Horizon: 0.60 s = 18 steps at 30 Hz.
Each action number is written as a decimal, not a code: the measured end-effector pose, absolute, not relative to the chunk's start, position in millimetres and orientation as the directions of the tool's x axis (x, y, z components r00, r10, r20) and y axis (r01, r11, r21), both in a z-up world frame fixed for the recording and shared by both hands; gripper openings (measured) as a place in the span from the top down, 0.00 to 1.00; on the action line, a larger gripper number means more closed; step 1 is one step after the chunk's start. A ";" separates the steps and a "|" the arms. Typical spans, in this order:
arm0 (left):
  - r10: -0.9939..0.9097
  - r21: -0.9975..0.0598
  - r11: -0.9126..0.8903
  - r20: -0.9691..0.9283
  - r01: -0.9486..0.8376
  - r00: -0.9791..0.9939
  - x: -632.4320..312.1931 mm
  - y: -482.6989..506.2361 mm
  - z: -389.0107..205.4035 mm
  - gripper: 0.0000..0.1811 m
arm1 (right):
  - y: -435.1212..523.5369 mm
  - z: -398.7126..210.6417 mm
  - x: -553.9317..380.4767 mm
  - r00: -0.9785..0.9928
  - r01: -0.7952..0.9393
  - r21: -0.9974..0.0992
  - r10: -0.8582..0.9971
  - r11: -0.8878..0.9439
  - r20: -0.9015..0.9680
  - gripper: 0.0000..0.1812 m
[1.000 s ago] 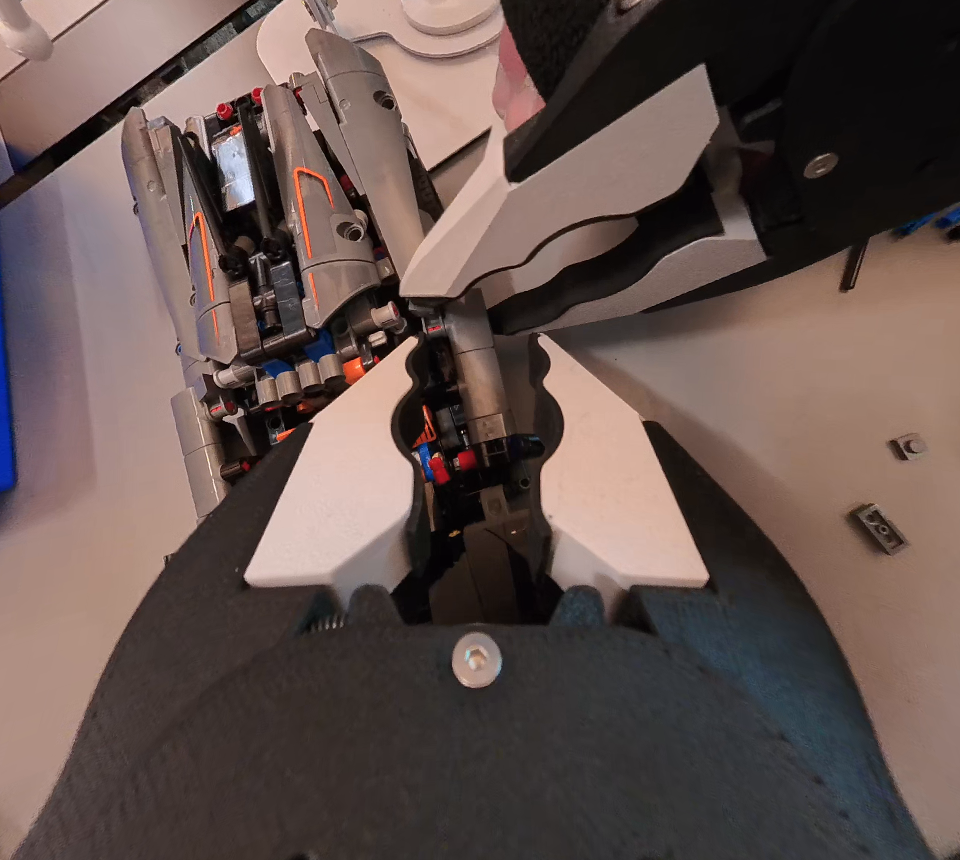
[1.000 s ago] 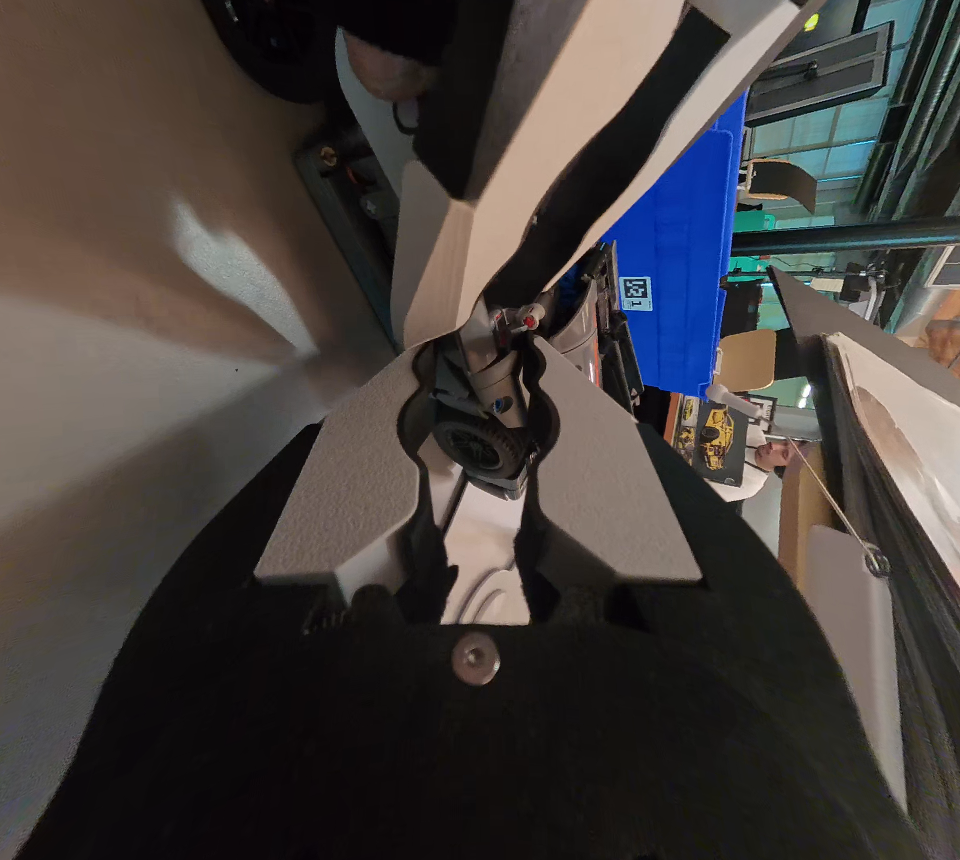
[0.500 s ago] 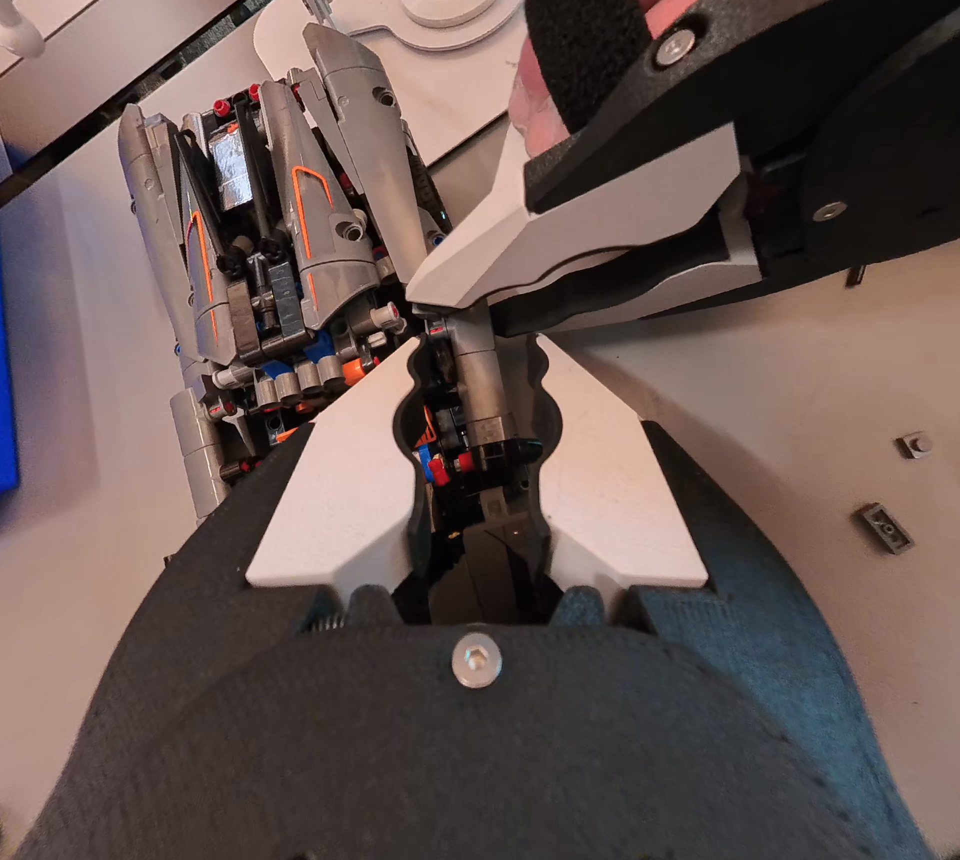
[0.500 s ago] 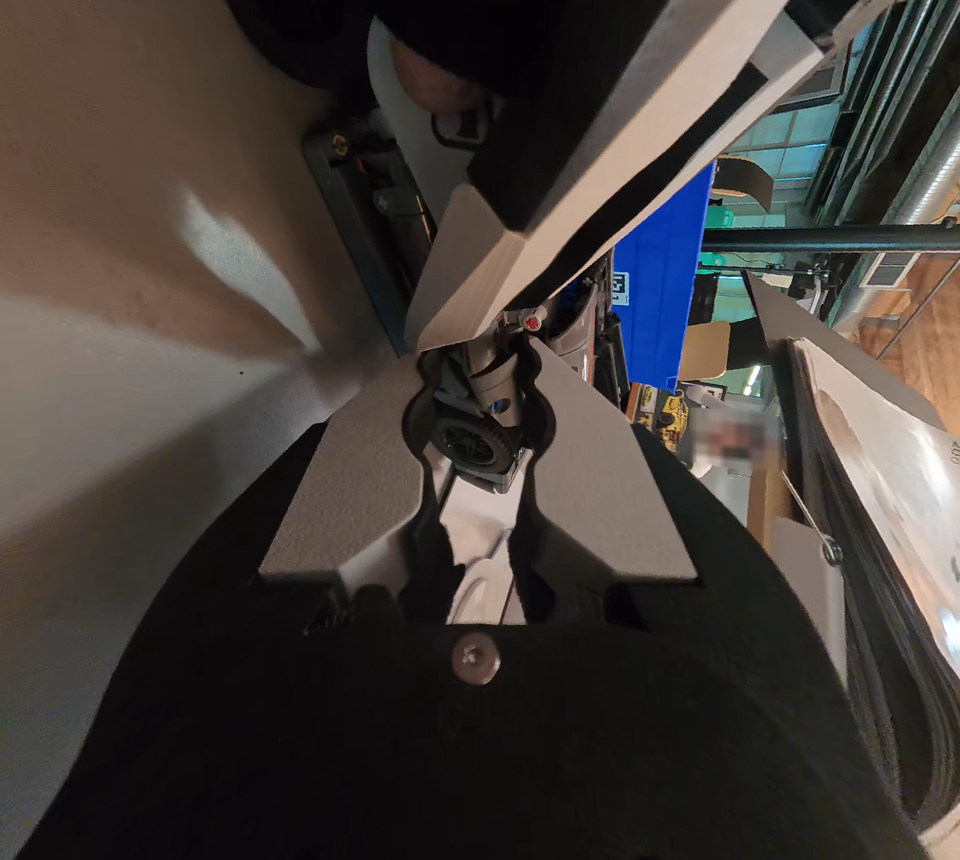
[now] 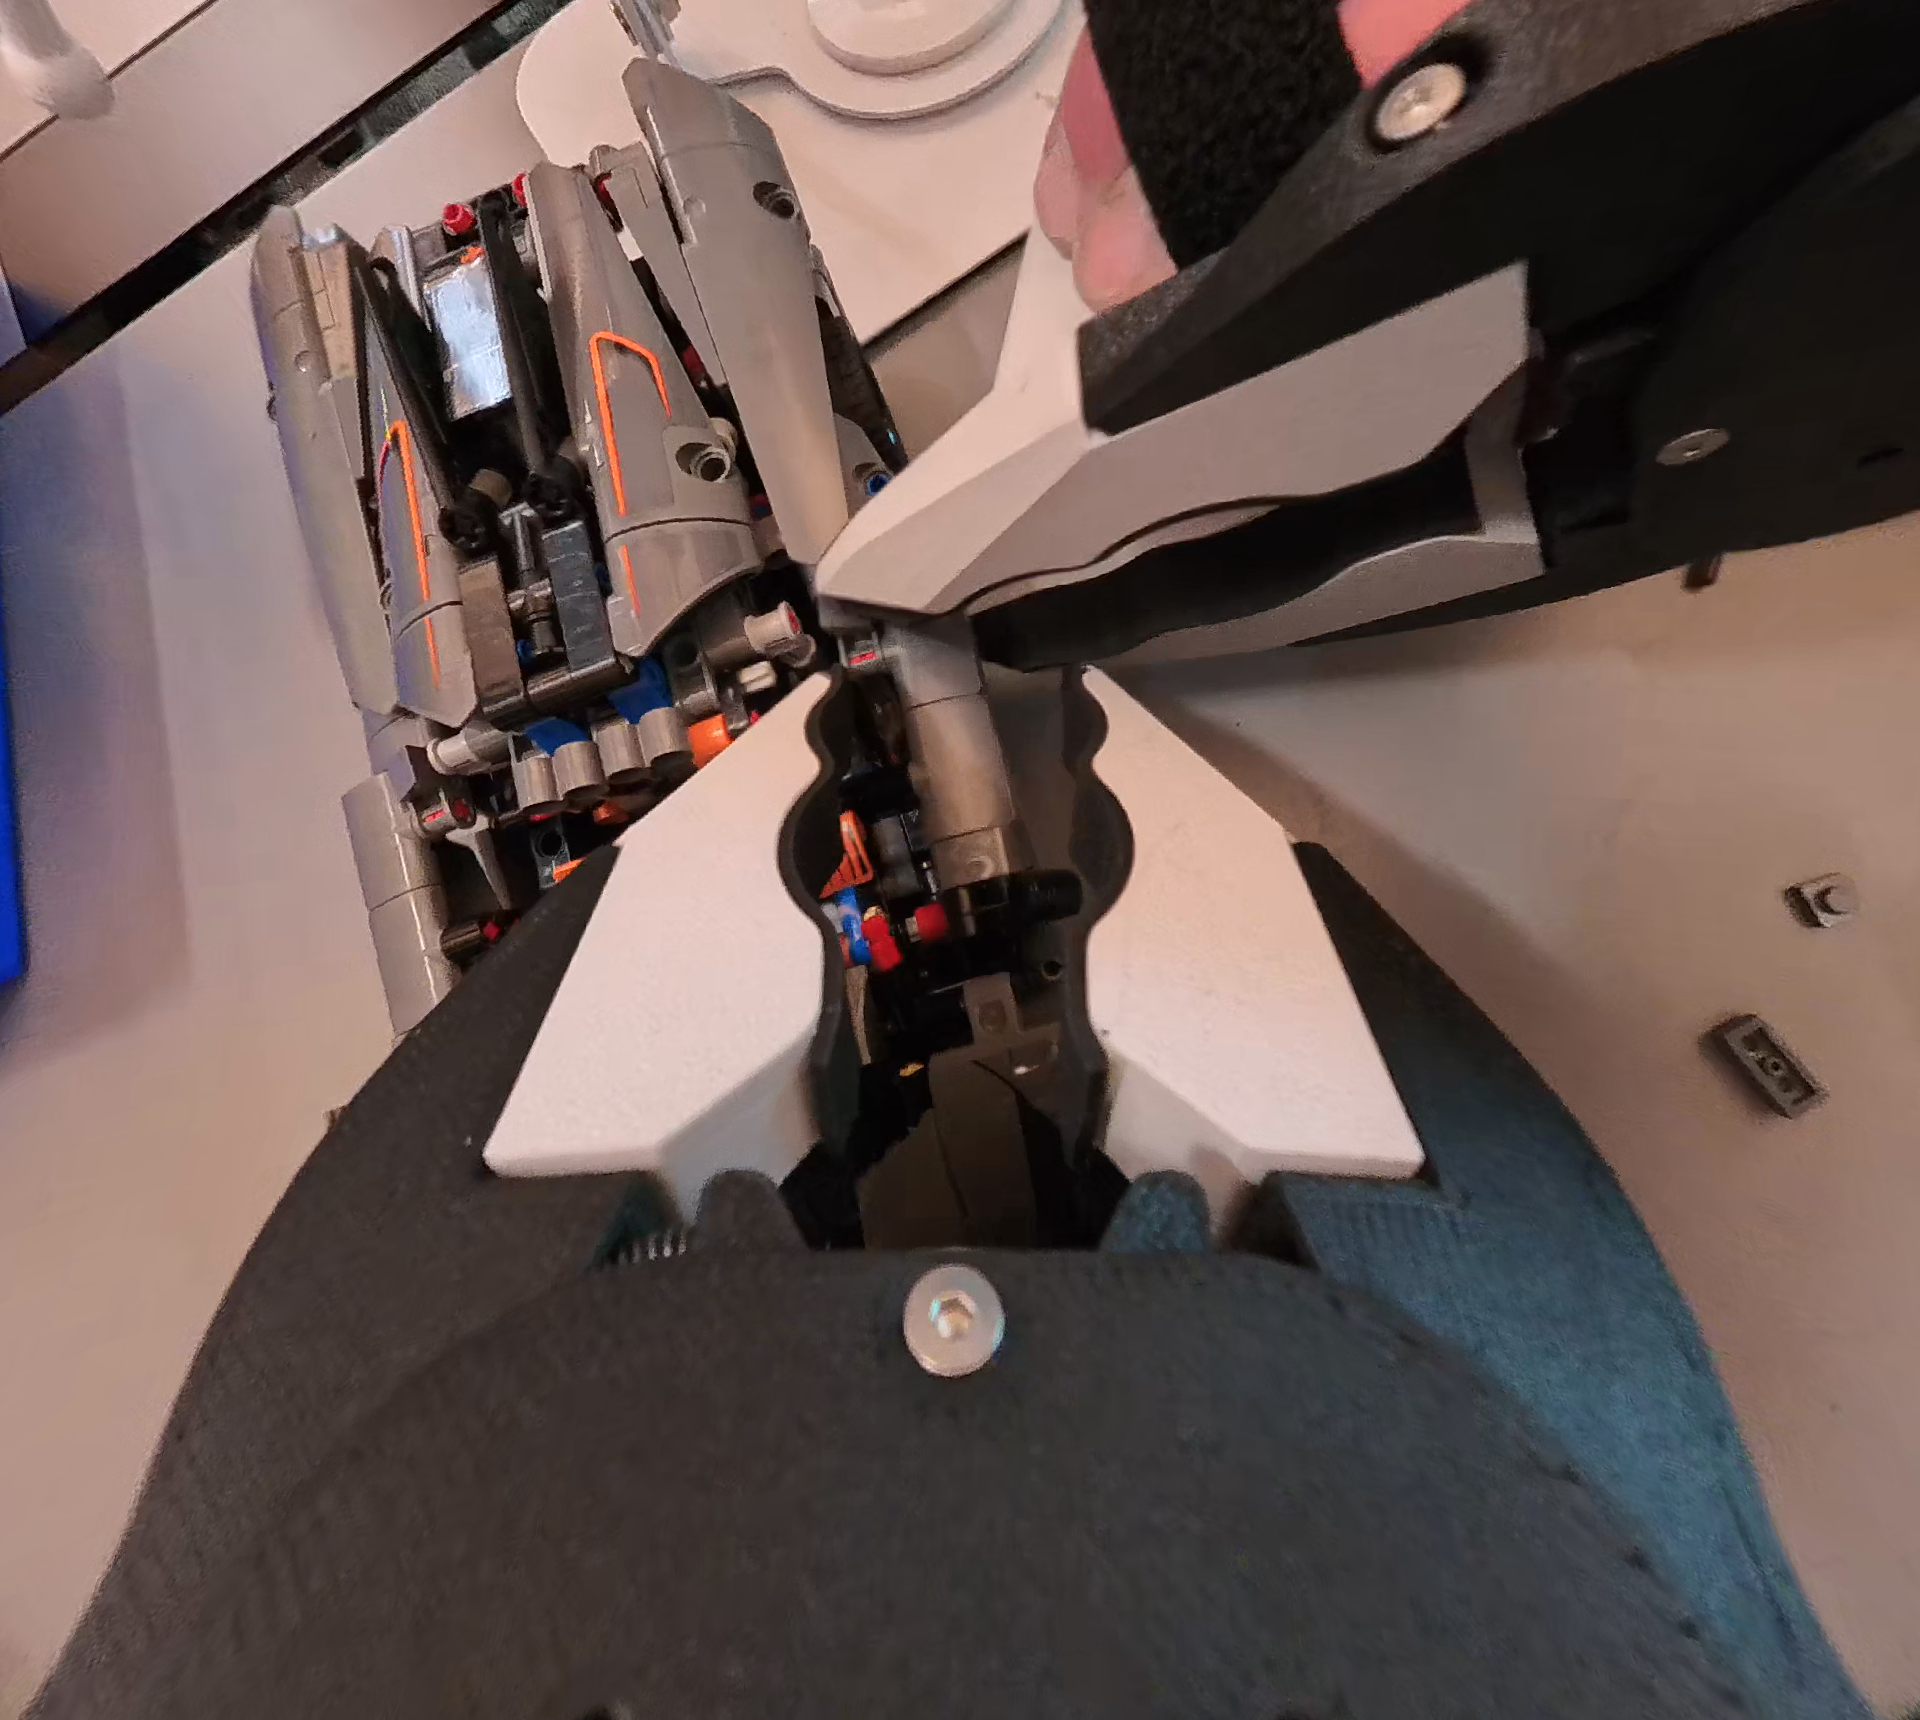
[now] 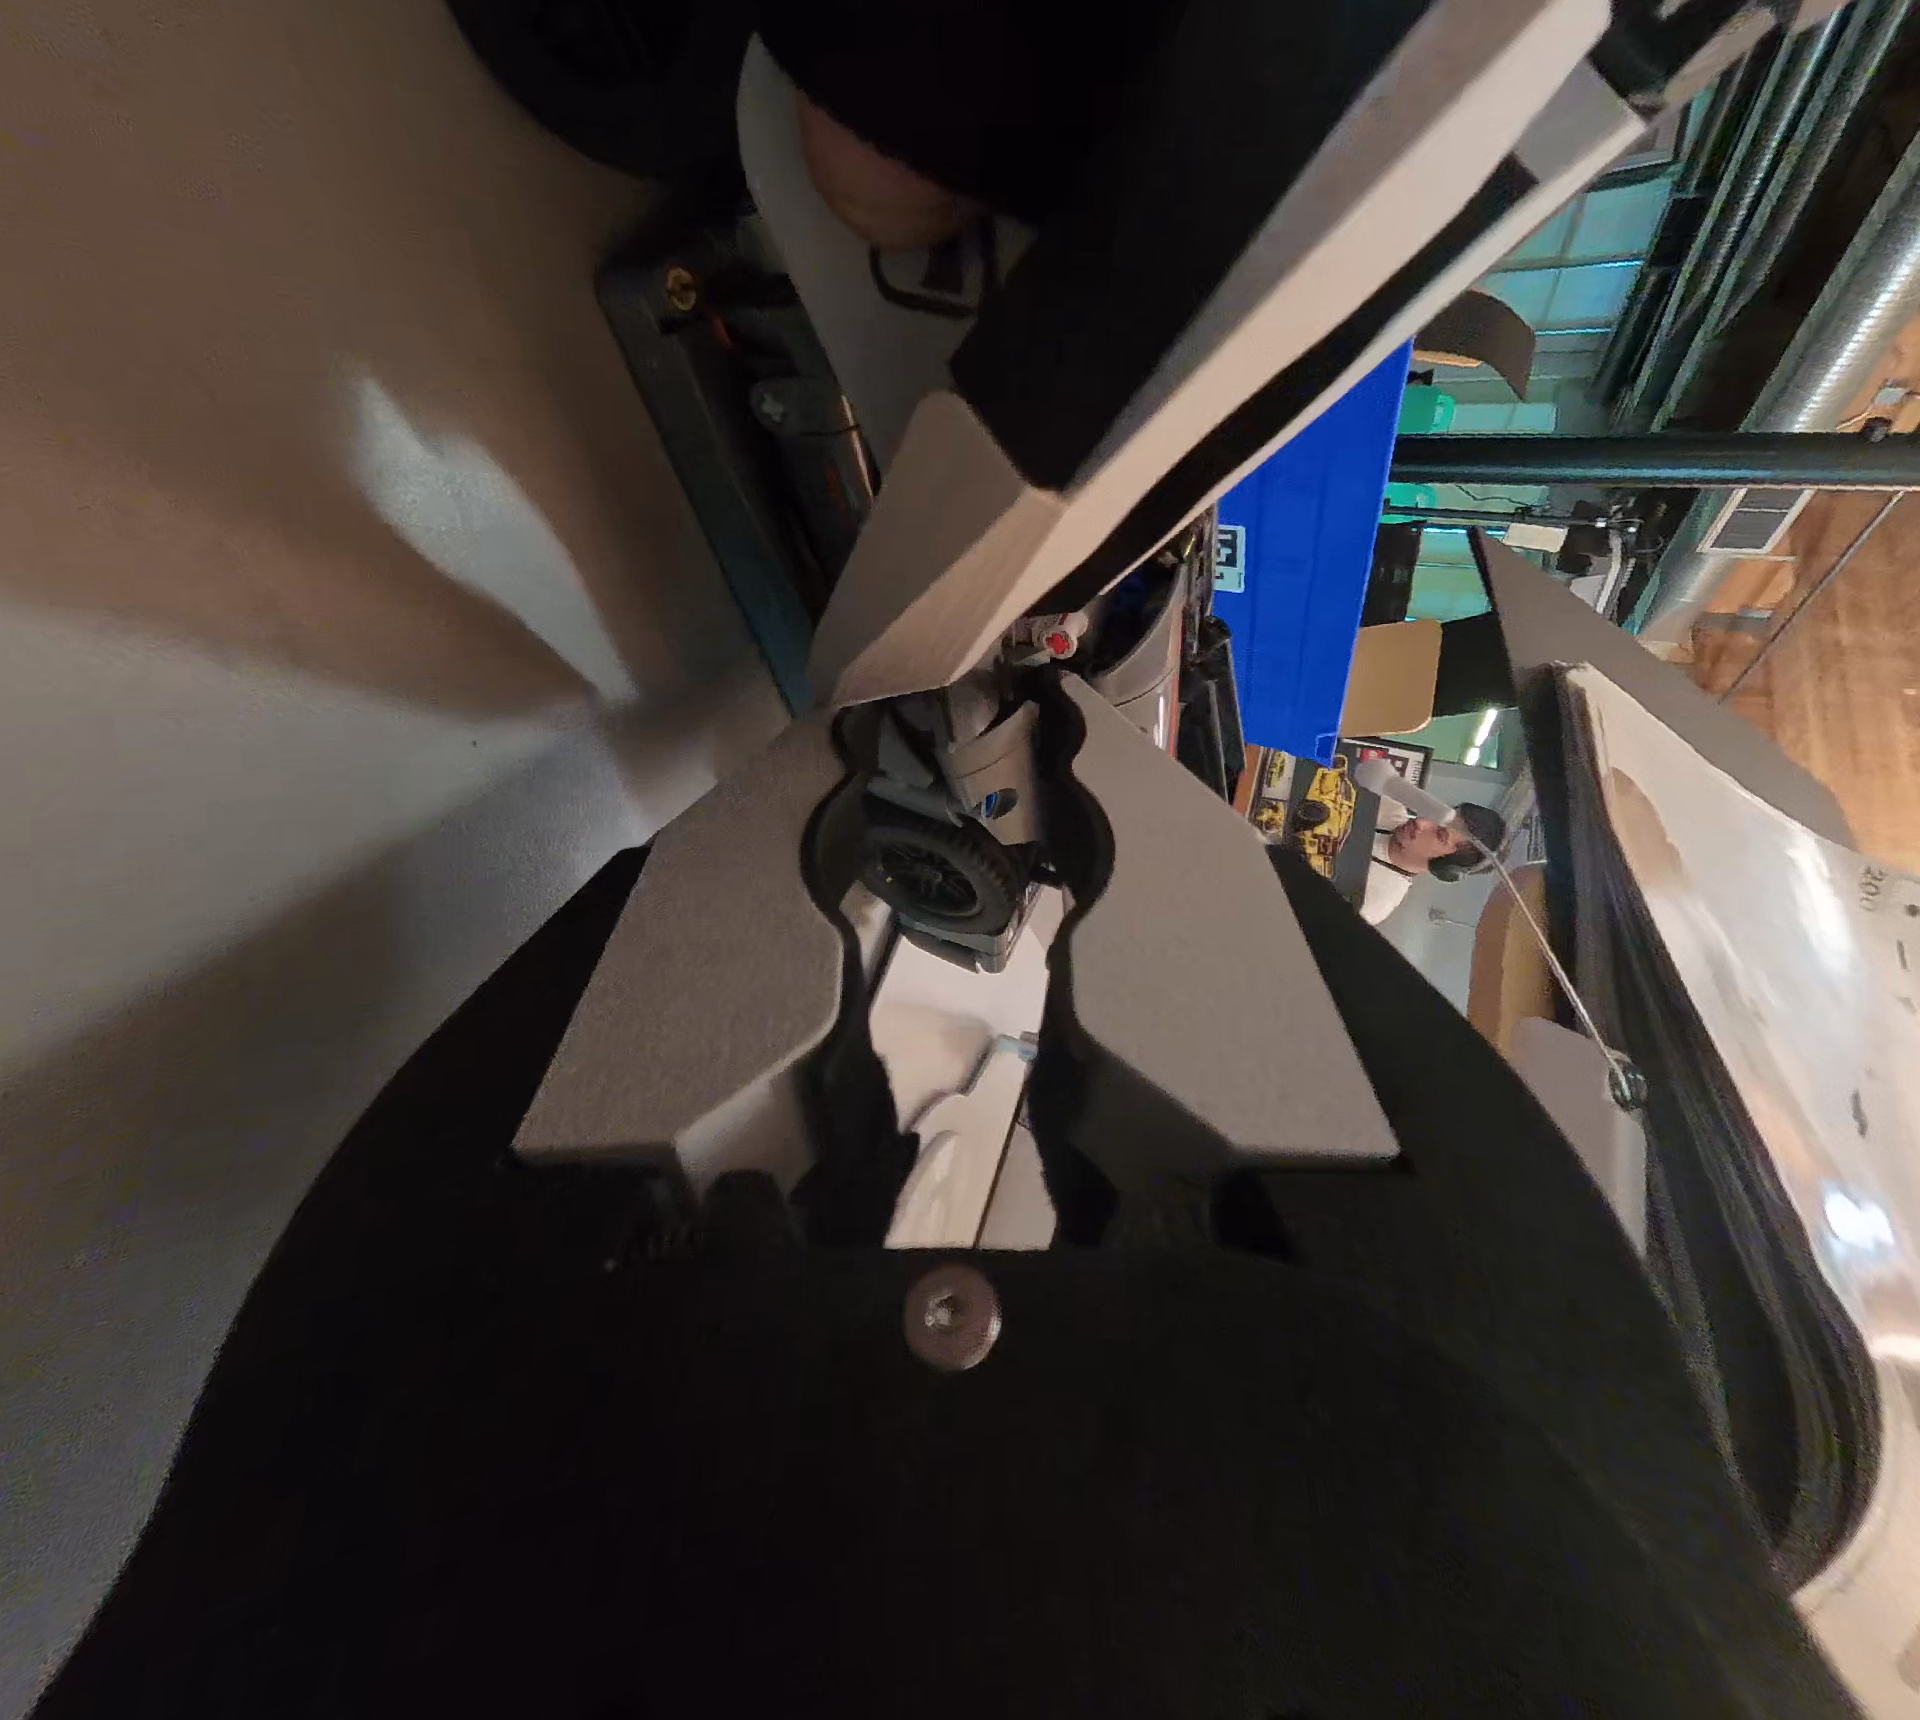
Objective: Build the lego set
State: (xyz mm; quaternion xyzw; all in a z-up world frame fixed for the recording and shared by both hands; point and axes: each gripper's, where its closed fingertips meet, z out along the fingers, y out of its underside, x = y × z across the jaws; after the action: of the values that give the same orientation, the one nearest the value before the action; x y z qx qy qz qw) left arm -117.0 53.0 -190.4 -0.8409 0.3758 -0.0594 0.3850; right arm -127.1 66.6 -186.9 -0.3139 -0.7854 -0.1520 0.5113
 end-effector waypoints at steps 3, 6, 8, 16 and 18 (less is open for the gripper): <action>-0.682 -0.705 -0.432 -0.152 -0.562 0.715 -117.2 51.8 -188.4 0.77 | 65.8 -183.3 -123.8 -0.295 0.644 -0.075 0.337 0.761 0.894 0.82; -0.684 -0.703 -0.437 -0.145 -0.561 0.715 -117.8 50.8 -188.6 0.76 | 66.8 -178.2 -117.7 -0.282 0.643 -0.122 0.382 0.756 0.880 0.83; -0.684 -0.698 -0.438 -0.150 -0.566 0.714 -118.2 50.3 -188.7 0.76 | 68.7 -176.5 -112.7 -0.281 0.651 -0.143 0.412 0.746 0.867 0.85; -0.661 -0.697 -0.433 -0.186 -0.572 0.727 -120.0 50.2 -185.1 0.82 | 67.9 -187.5 -111.7 -0.292 0.662 -0.175 0.466 0.728 0.835 0.93; -0.656 -0.698 -0.430 -0.195 -0.573 0.730 -121.1 50.5 -184.2 0.84 | 66.2 -183.5 -113.6 -0.272 0.659 -0.205 0.484 0.724 0.832 0.92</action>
State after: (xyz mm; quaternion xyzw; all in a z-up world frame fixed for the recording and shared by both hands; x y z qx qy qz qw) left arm -121.1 50.5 -184.2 -0.8438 0.3639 -0.0532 0.3908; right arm -113.6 66.2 -183.5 -0.3605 -0.7924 -0.0906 0.4836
